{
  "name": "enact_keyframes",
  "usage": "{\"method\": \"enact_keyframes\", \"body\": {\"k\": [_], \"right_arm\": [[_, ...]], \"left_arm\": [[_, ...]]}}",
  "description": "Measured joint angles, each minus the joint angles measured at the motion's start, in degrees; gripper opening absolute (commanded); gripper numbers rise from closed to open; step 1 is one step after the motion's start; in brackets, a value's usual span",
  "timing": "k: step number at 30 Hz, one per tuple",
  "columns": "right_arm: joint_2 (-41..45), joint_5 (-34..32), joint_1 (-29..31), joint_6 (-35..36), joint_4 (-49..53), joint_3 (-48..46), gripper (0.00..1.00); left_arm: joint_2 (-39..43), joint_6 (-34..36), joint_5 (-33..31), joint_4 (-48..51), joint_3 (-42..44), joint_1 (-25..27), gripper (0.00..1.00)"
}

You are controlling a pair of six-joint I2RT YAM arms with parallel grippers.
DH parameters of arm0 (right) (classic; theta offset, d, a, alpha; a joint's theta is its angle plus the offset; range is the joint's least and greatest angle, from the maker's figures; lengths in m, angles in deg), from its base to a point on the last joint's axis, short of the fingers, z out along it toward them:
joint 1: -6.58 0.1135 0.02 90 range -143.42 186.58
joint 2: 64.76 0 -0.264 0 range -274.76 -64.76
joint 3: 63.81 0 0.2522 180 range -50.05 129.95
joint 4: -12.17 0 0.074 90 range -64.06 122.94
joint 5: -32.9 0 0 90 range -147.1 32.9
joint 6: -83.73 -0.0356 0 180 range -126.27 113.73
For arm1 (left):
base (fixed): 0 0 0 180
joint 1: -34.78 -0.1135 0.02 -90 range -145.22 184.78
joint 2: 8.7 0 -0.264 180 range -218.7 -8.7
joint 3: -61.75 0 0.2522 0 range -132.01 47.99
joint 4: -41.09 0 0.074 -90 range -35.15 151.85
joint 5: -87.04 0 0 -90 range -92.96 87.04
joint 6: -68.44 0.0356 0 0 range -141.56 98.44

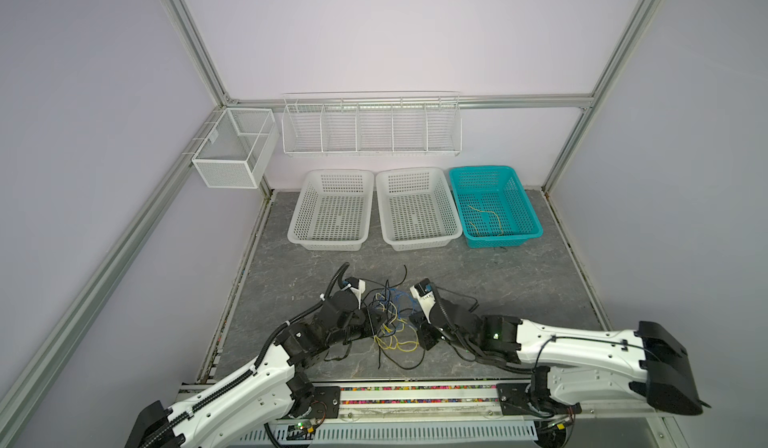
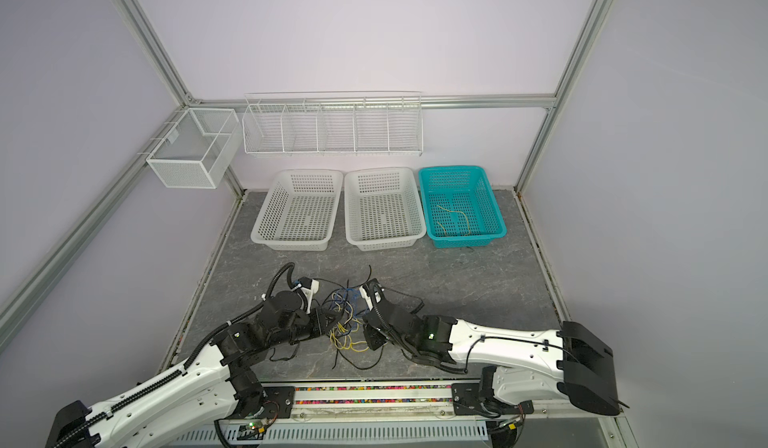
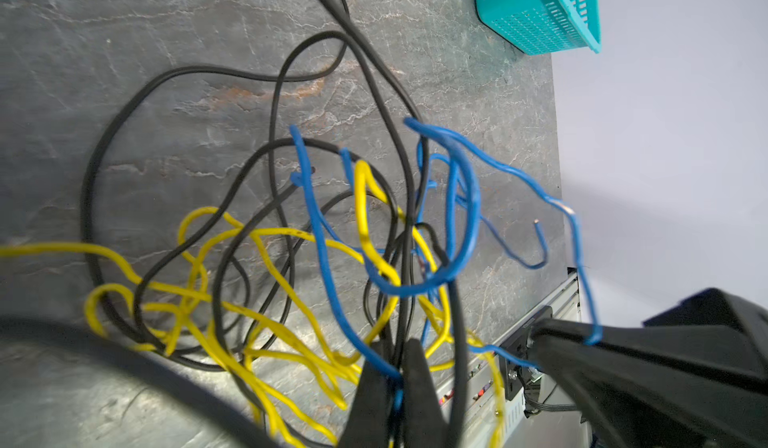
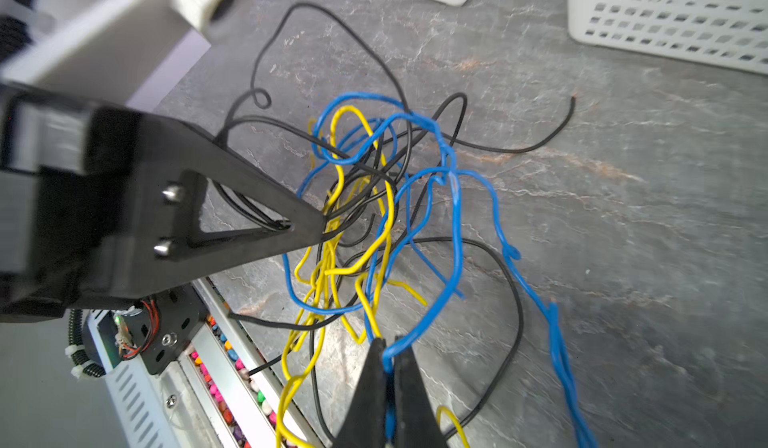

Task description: Untangle the cables

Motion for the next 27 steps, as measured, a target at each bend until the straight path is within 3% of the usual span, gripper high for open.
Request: {"method": "enact_keyframes", "body": {"k": [15, 27], "right_arm": [[34.53, -6.51, -6.78, -0.83, 20.55, -1.07, 0.06], [41.55, -16.13, -7.32, -3.91, 36.96, 3.67, 0.06]], "left_arm": [[-3.06, 0.48, -0.59, -1.14, 1.57, 0.35, 0.0], [-4.2, 1.97, -5.55, 4.33, 1.6, 0.26, 0.0]]}}
